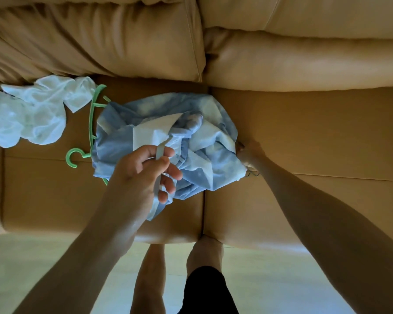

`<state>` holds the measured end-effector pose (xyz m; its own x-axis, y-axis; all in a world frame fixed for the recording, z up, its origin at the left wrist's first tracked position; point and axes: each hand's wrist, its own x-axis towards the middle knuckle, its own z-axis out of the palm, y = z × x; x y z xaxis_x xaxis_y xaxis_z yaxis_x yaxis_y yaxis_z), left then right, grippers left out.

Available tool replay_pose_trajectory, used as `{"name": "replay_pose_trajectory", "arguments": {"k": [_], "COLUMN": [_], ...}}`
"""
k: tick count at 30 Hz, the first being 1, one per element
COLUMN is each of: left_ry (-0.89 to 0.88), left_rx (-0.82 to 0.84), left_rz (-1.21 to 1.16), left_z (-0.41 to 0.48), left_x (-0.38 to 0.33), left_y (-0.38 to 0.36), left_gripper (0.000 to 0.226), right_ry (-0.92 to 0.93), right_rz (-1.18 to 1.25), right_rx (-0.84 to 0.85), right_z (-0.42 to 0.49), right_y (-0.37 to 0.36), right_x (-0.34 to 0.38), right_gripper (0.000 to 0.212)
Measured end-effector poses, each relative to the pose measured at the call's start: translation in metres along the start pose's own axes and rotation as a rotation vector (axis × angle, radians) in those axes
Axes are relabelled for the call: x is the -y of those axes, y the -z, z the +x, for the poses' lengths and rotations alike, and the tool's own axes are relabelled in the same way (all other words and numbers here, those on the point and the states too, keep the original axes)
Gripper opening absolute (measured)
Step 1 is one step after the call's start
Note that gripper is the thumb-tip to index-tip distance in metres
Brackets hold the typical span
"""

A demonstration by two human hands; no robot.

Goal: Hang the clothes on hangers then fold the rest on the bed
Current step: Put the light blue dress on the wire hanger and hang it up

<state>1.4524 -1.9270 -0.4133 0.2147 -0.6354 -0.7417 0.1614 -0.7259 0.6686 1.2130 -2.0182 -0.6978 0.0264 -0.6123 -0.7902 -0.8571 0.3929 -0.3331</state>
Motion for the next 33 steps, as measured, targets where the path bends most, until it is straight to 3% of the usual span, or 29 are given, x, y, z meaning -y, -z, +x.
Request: {"name": "replay_pose_trajectory", "arguments": {"k": [2, 4, 10, 14, 17, 21, 25, 29, 33], "left_ry": [-0.007, -0.014, -0.022, -0.096, -0.156, -0.323, -0.441, -0.546, -0.686], "left_rx": [-0.01, -0.017, 0.014, 0.025, 0.037, 0.066, 0.03, 0.032, -0.01], "left_rz": [-0.01, -0.026, 0.004, -0.006, -0.046, -0.068, -0.033, -0.005, 0.048], "left_z": [-0.015, -0.031, -0.086, -0.121, -0.143, -0.184, -0.211, -0.238, -0.263], "left_x": [-0.007, -0.015, -0.053, -0.088, -0.117, -0.159, -0.2, -0.244, -0.278], "left_y": [0.004, 0.007, 0.023, 0.028, 0.033, 0.052, 0.078, 0.105, 0.132], "left_gripper": [0.022, 0.005, 0.014, 0.023, 0.029, 0.03, 0.031, 0.04, 0.043], "right_ry": [-0.097, -0.156, -0.17, -0.177, -0.165, 0.071, 0.288, 0.546, 0.756], "right_rz": [0.359, 0.469, 0.305, 0.107, 0.145, 0.352, 0.607, 0.68, 0.606], "right_rx": [0.052, 0.069, -0.034, -0.238, -0.376, -0.446, -0.389, -0.393, -0.446], "right_z": [-0.026, -0.061, -0.192, -0.284, -0.345, -0.422, -0.481, -0.519, -0.54], "right_y": [0.007, 0.024, 0.116, 0.184, 0.224, 0.252, 0.264, 0.279, 0.3], "right_x": [0.0, -0.006, -0.028, -0.027, -0.018, 0.006, 0.053, 0.105, 0.149], "right_gripper": [0.031, 0.039, 0.049, 0.06, 0.053, 0.058, 0.095, 0.072, 0.069]}}
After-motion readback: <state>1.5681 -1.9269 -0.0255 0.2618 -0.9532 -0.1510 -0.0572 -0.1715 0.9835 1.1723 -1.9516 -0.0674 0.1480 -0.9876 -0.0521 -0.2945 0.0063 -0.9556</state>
